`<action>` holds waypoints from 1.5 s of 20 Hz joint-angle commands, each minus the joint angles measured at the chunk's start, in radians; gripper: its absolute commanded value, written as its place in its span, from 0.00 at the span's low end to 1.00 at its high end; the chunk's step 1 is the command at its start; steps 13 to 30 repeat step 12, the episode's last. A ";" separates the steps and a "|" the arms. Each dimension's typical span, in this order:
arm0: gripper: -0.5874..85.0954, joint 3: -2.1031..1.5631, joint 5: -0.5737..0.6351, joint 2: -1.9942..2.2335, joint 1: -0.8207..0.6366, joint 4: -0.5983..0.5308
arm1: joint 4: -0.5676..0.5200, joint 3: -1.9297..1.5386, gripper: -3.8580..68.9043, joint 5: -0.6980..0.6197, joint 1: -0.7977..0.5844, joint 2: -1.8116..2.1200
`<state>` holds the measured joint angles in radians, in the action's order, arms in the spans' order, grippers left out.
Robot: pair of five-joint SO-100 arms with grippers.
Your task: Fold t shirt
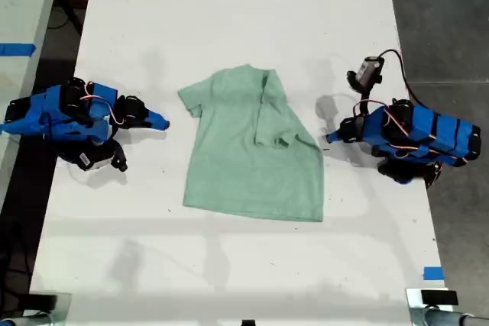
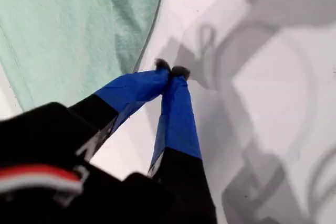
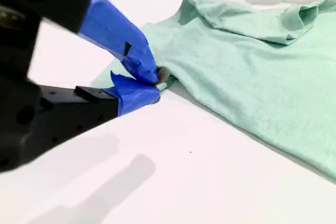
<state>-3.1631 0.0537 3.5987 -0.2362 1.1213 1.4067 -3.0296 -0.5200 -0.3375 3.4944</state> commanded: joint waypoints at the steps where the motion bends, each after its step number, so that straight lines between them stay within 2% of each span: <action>1: 0.00 0.011 -0.008 0.009 -0.011 -0.005 | -0.003 -0.032 0.06 0.011 -0.011 0.009; 30: 0.00 0.003 -0.011 0.009 -0.017 -0.012 | -0.003 -0.034 0.06 0.014 -0.011 0.009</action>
